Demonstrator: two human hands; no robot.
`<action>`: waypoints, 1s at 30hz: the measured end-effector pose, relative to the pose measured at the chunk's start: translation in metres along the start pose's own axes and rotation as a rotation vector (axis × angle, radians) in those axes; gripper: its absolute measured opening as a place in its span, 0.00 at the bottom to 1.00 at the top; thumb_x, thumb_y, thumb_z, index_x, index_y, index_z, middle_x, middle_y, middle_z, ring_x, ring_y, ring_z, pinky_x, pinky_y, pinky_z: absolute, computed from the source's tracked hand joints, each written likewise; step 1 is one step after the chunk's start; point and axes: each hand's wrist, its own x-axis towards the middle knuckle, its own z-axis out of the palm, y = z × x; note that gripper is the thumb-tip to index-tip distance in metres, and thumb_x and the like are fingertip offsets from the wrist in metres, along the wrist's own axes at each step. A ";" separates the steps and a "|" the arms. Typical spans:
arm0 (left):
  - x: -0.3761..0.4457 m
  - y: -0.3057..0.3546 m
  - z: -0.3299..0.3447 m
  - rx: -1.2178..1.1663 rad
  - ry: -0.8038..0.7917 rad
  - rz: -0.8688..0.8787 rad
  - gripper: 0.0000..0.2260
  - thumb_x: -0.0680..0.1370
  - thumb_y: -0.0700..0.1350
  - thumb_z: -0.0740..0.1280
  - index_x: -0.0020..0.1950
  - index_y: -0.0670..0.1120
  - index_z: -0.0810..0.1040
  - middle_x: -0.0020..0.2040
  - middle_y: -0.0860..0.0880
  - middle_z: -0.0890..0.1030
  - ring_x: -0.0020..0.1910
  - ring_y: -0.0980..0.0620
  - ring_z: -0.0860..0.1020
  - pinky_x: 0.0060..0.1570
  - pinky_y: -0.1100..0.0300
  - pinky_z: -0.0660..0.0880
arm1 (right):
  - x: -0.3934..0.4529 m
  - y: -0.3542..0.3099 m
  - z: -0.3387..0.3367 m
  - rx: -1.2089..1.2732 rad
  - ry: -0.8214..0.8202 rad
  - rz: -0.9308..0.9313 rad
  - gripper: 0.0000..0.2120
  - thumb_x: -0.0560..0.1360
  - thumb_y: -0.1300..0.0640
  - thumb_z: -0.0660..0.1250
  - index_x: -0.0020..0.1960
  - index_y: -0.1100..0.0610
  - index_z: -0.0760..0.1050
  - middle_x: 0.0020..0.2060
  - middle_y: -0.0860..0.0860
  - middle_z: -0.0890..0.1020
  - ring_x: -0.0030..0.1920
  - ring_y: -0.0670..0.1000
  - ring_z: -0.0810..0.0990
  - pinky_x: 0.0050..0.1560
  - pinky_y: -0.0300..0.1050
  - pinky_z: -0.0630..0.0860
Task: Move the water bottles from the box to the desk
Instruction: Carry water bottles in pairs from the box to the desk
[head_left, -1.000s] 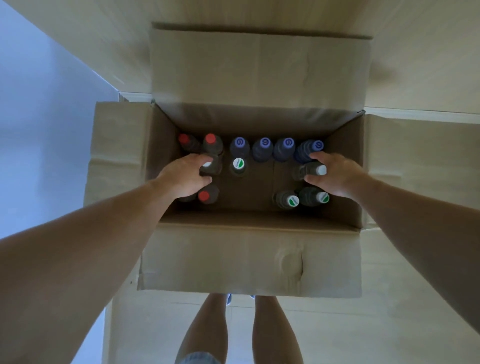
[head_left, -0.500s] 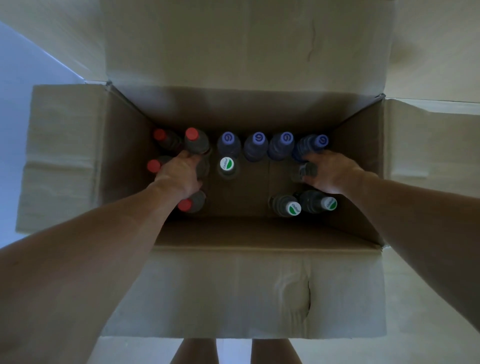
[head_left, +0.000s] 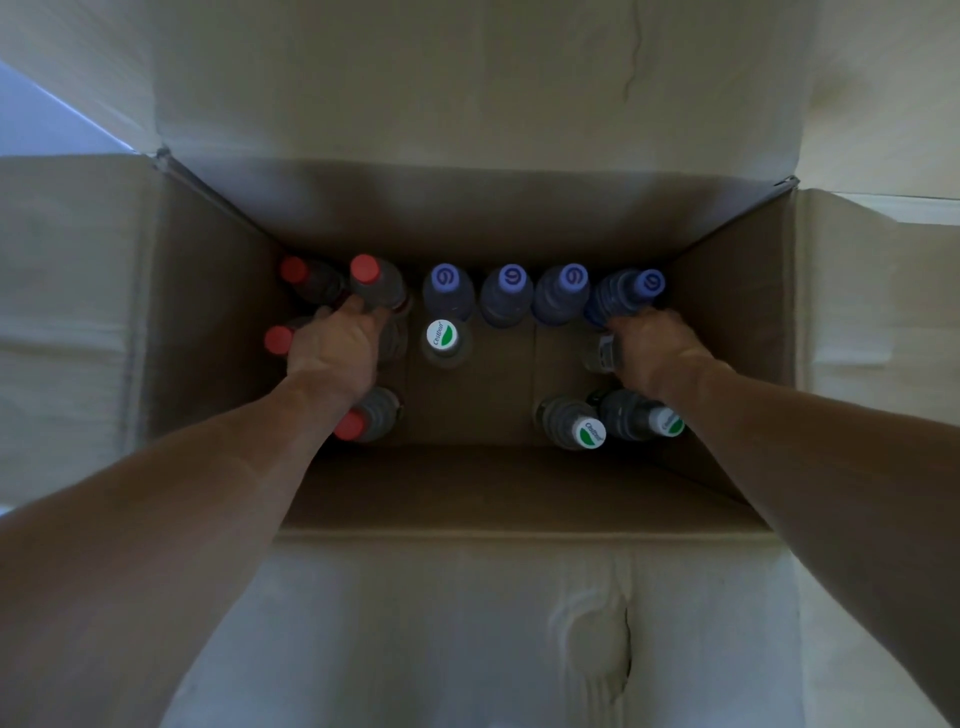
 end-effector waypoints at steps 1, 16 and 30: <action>0.001 -0.001 0.001 0.005 0.007 0.004 0.29 0.78 0.41 0.70 0.77 0.52 0.64 0.73 0.46 0.67 0.68 0.38 0.70 0.60 0.44 0.75 | 0.001 0.000 0.001 -0.024 0.009 0.002 0.20 0.78 0.55 0.67 0.68 0.55 0.68 0.64 0.59 0.73 0.64 0.61 0.72 0.64 0.54 0.71; 0.003 -0.011 0.006 -0.020 0.080 0.122 0.28 0.76 0.47 0.73 0.74 0.50 0.68 0.65 0.45 0.76 0.57 0.38 0.79 0.50 0.45 0.78 | -0.002 -0.014 0.019 0.353 0.176 -0.092 0.31 0.72 0.57 0.76 0.72 0.55 0.70 0.64 0.58 0.73 0.65 0.61 0.73 0.63 0.57 0.74; 0.017 -0.002 0.017 -0.353 -0.012 0.046 0.34 0.69 0.46 0.80 0.72 0.50 0.72 0.66 0.44 0.77 0.65 0.41 0.75 0.61 0.42 0.74 | 0.011 -0.023 0.025 0.448 0.136 -0.124 0.33 0.67 0.64 0.78 0.68 0.58 0.70 0.63 0.60 0.75 0.64 0.61 0.74 0.62 0.56 0.75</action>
